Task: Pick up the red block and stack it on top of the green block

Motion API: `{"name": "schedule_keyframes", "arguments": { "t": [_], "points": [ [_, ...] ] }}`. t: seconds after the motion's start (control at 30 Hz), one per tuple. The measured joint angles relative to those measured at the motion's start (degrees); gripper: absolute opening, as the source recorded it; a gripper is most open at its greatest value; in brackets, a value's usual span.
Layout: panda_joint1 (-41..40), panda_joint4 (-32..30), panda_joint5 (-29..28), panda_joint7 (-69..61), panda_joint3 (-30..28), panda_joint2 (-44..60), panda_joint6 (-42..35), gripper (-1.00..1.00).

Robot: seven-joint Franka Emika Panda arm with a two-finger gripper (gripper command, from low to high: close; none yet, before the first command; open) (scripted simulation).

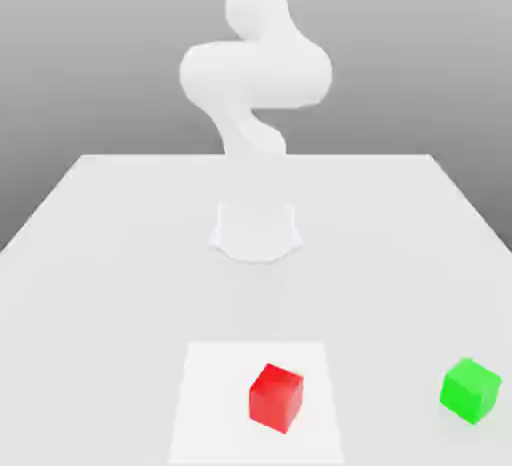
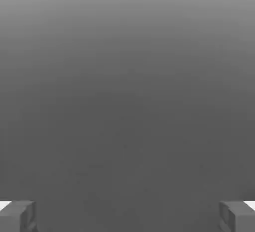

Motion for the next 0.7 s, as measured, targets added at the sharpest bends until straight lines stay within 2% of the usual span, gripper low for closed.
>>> {"name": "schedule_keyframes", "arguments": {
  "t": [0.4, 0.7],
  "points": [
    [-5.21, -9.36, -2.91, 17.23, 6.39, 25.36, 12.21, 0.0],
    [-5.13, -16.33, -2.63, 28.25, 7.49, 43.87, 21.35, 0.0]
  ]
}}
